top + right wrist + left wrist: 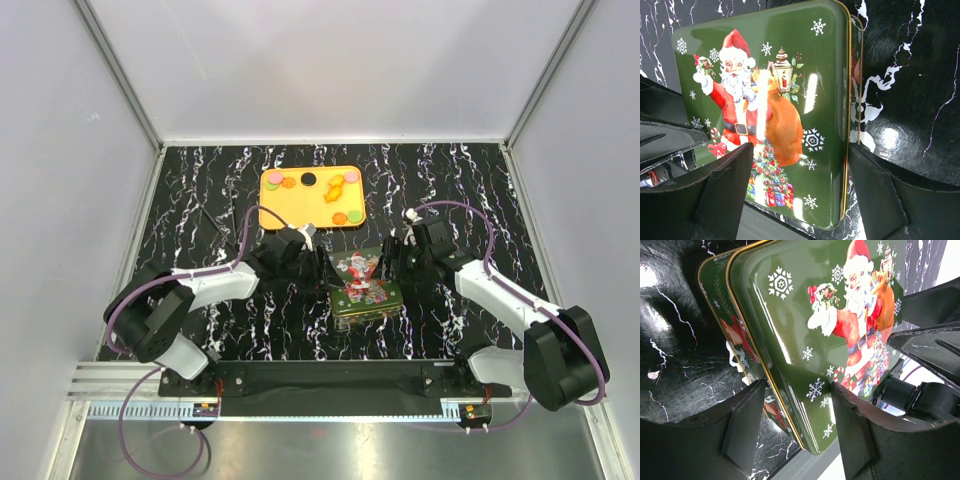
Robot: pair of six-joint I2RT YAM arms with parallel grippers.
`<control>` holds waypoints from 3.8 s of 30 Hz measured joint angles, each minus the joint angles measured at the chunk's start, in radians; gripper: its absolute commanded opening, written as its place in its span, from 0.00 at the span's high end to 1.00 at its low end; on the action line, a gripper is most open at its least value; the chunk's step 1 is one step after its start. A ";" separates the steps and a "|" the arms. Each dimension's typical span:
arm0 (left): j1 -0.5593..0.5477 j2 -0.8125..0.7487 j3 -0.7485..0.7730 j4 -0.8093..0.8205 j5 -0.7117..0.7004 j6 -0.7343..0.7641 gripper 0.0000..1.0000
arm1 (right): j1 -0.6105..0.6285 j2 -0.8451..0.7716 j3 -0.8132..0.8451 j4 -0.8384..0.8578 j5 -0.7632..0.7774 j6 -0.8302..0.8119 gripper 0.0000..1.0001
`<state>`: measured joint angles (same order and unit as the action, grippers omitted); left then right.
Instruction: Pack the cookies
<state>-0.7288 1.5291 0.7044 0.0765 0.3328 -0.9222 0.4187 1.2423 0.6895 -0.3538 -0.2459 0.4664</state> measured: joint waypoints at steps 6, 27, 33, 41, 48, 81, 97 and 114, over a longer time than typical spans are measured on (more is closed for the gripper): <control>0.000 0.000 0.000 0.000 -0.005 -0.008 0.43 | 0.016 -0.003 0.002 -0.007 0.022 -0.002 0.14; -0.018 -0.004 0.000 -0.023 -0.015 0.030 0.31 | 0.029 -0.145 -0.003 -0.146 0.178 0.079 0.02; -0.019 -0.004 0.000 -0.026 -0.012 0.055 0.30 | 0.029 -0.245 -0.005 -0.202 0.174 0.176 0.01; -0.020 -0.004 0.002 -0.027 -0.010 0.069 0.30 | 0.034 -0.264 -0.102 -0.192 0.102 0.301 0.00; -0.028 -0.004 0.003 -0.031 -0.007 0.069 0.30 | 0.040 -0.257 -0.167 -0.119 0.073 0.357 0.00; -0.028 0.024 0.059 -0.098 -0.114 0.074 0.27 | 0.058 -0.204 -0.324 0.266 0.107 0.465 0.87; -0.056 0.046 0.101 -0.148 -0.077 0.098 0.24 | 0.107 -0.346 -0.247 0.011 0.238 0.417 0.25; -0.056 0.050 0.120 -0.187 -0.067 0.126 0.24 | 0.106 -0.372 -0.293 0.034 0.233 0.422 0.62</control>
<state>-0.7845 1.5795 0.8246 -0.1101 0.2661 -0.7967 0.5251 0.8707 0.3969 -0.3199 -0.0124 0.8883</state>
